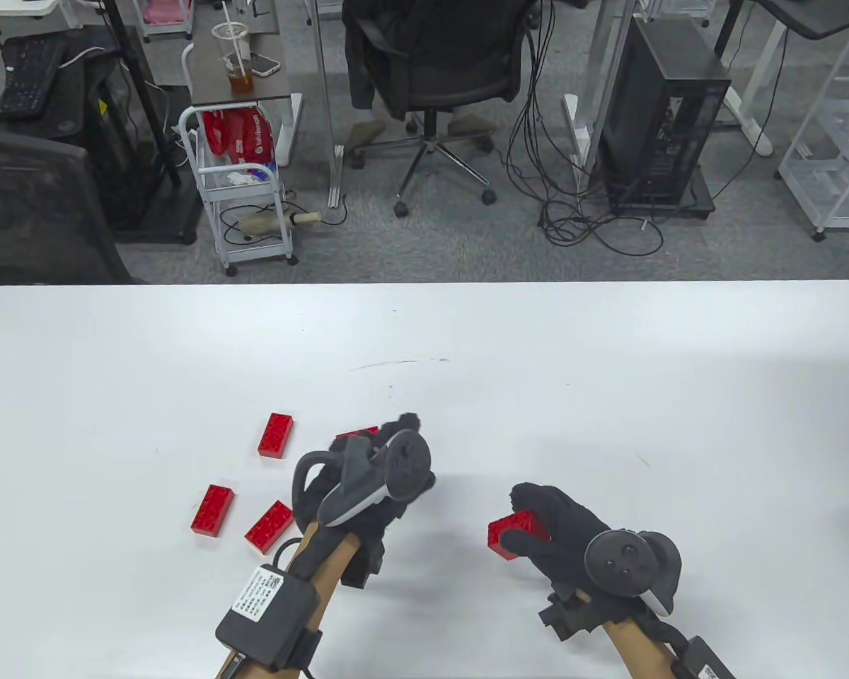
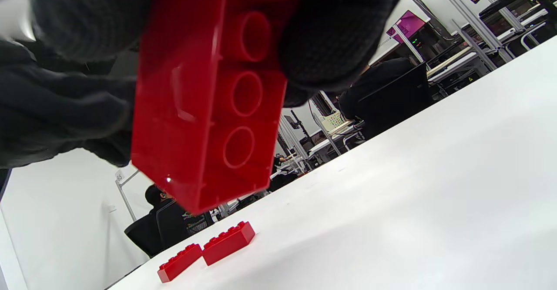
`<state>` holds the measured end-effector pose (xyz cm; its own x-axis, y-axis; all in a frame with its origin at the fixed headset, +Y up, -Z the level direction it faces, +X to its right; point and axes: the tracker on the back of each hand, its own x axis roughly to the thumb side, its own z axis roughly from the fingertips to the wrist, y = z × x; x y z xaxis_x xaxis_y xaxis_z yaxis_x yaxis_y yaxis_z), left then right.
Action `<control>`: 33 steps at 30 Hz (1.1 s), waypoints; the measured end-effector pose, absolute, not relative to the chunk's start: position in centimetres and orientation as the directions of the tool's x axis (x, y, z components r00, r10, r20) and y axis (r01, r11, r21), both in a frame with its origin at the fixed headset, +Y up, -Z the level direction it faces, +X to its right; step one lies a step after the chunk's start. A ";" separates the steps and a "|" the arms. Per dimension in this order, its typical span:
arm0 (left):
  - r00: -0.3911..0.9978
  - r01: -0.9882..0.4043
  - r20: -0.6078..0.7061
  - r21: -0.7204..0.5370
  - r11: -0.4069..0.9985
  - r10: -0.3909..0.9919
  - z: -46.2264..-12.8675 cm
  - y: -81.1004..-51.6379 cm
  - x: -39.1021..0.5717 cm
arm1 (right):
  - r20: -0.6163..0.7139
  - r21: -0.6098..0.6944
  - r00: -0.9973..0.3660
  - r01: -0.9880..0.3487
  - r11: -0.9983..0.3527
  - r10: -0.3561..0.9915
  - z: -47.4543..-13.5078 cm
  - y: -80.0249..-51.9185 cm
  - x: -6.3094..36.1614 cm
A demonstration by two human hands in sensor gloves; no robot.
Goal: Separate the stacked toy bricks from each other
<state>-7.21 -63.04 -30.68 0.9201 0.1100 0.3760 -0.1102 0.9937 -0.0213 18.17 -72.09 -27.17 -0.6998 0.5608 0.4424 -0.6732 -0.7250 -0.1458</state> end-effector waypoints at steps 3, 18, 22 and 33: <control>0.885 -0.131 0.445 -0.044 0.990 0.137 -29.0 -64.0 -5.3 | 0.444 -0.146 -0.696 -0.678 -0.720 0.565 -27.2 -72.1 18.3; 0.766 -0.356 0.535 -0.108 0.928 0.357 -26.6 -70.1 -2.7 | 0.471 -0.039 -0.628 -0.716 -0.697 0.619 -26.3 -72.5 16.9; 0.761 -0.393 0.521 -0.104 0.914 0.387 -26.3 -71.1 -3.3 | 0.466 0.002 -0.630 -0.701 -0.713 0.621 -26.3 -73.0 16.3; 0.747 -0.446 0.498 -0.115 0.888 0.440 -25.9 -72.0 -4.8 | 0.471 0.117 -0.610 -0.672 -0.731 0.637 -26.3 -73.5 15.2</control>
<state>-4.78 -71.95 -25.93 0.7475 0.4401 0.4976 -0.4461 0.8876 -0.1148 15.18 -73.48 -26.26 -0.6104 0.6369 0.4709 -0.6723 -0.7309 0.1170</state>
